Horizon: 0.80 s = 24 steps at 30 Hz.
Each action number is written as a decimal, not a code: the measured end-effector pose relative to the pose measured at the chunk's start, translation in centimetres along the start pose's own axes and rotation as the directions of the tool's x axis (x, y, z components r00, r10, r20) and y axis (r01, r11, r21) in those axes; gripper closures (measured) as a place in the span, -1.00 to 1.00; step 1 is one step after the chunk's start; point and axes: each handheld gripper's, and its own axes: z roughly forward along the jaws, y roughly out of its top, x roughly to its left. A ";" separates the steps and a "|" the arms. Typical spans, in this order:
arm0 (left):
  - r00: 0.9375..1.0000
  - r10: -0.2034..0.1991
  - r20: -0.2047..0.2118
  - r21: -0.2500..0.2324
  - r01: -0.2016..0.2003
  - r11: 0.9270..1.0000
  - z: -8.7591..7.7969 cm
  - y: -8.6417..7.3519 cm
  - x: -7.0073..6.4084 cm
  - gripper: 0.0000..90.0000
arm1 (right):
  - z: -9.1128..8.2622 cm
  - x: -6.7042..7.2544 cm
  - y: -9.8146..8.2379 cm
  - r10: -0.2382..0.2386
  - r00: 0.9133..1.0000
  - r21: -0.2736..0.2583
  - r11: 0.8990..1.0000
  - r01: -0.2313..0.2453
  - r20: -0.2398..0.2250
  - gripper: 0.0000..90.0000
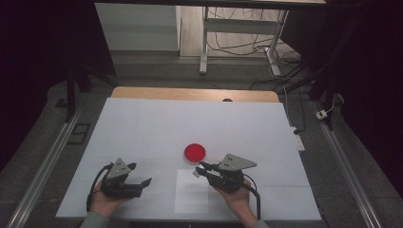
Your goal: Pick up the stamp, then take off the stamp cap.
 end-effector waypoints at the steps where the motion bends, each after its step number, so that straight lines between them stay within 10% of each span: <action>1: 1.000 0.000 0.001 -0.001 0.000 1.000 0.0 0.0 0.0 -0.57 | 0.0 0.0 0.0 -0.001 1.000 -0.002 1.000 0.001 0.000 0.68; 24: 0.998 0.060 0.026 -0.034 -0.059 0.998 0.6 1.8 -2.4 -0.58 | -0.1 -0.3 0.0 0.004 1.000 -0.012 1.000 -0.004 0.012 0.68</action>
